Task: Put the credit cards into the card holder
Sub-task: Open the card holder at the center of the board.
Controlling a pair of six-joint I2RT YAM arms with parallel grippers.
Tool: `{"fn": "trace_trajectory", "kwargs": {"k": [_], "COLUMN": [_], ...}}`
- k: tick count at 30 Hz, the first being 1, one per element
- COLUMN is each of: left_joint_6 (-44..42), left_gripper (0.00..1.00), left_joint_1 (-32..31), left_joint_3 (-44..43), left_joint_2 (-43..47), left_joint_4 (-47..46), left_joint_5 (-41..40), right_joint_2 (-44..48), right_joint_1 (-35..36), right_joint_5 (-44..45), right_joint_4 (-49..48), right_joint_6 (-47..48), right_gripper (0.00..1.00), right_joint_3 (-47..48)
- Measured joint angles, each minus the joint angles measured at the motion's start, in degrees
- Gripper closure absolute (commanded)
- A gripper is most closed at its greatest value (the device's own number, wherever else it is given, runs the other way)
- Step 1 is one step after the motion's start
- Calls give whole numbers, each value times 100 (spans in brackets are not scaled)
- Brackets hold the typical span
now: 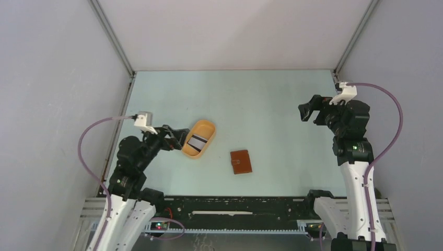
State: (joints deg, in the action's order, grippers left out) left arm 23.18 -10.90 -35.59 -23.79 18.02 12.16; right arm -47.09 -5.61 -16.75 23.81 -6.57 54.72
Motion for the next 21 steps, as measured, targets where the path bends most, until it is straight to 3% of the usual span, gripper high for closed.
{"fn": "trace_trajectory", "kwargs": {"k": [5, 9, 14, 17, 21], "left_joint_6": [-118, -160, -31, 129, 326], "left_gripper": [0, 0, 0, 0, 0], "left_joint_1": [-1349, -1572, -2022, -2487, -3318], "left_joint_3": [-9, -271, -247, -79, 435], "left_joint_2": [-122, -262, -369, -341, -455], "left_joint_4": [-17, 107, 291, 175, -295], "left_joint_5": [-496, -850, -1410, -1847, -2371], "right_joint_2": [-267, -518, -929, -1377, -2225], "right_joint_1": [291, 822, 1784, 2334, 2669], "right_joint_5": [13, -144, -824, -1423, -1926], "right_joint_4": [-120, -140, 83, 376, 619], "right_joint_6": [-4, 341, 1582, 2332, 2581], "right_gripper": [0, 0, 0, 0, 0], "right_joint_3": [0, 9, 188, 417, 503]}}
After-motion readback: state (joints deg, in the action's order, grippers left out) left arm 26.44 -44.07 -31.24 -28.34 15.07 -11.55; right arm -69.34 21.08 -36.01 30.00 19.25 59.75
